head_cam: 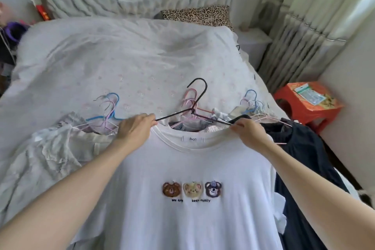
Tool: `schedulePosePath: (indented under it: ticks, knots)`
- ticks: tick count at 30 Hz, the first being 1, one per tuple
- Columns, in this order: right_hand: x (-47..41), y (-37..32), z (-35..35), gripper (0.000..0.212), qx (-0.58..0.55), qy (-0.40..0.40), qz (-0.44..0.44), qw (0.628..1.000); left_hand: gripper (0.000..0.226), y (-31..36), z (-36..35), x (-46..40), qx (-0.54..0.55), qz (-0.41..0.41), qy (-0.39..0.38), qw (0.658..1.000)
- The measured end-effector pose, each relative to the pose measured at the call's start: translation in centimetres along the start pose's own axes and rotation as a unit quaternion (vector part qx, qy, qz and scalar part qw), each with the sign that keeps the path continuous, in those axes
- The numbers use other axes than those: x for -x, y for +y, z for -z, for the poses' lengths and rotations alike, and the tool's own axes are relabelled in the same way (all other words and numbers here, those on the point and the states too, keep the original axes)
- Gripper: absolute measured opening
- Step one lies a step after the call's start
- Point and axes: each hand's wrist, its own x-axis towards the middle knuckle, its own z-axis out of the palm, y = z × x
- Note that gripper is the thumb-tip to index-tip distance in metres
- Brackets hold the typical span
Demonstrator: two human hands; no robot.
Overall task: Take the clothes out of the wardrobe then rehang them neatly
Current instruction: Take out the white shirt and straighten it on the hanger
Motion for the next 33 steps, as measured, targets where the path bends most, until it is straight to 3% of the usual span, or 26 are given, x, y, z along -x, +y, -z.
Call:
schedulePosePath:
  ticks: [4,13,20,24,28,33]
  knots:
    - [-5.3,0.2,-0.9,0.019,0.023,0.024,0.005,0.999,0.027,0.0,-3.1,-4.5,0.02,0.015,0.036,0.999]
    - [-7.3,5.0,-7.9,0.031,0.099,-0.04,-0.023,0.994,0.027,-0.1,-11.0,-5.7,0.05,0.022,-0.093,0.994]
    - [-5.0,6.5,-5.9,0.047,0.081,-0.047,-0.025,0.995,0.036,2.3,-10.0,-5.7,0.113,0.066,-0.089,0.987]
    - [-1.0,6.8,-4.5,0.049,0.074,-0.035,-0.006,0.997,0.042,4.9,-8.6,-2.4,0.159,-0.006,-0.074,0.985]
    - [6.8,7.7,-2.4,0.049,0.039,0.024,0.027,0.999,0.041,8.6,-7.1,2.8,0.152,-0.116,-0.009,0.981]
    - [19.7,11.2,1.1,0.056,0.061,0.096,-0.062,0.992,0.045,15.2,-5.9,10.3,0.167,-0.184,-0.033,0.968]
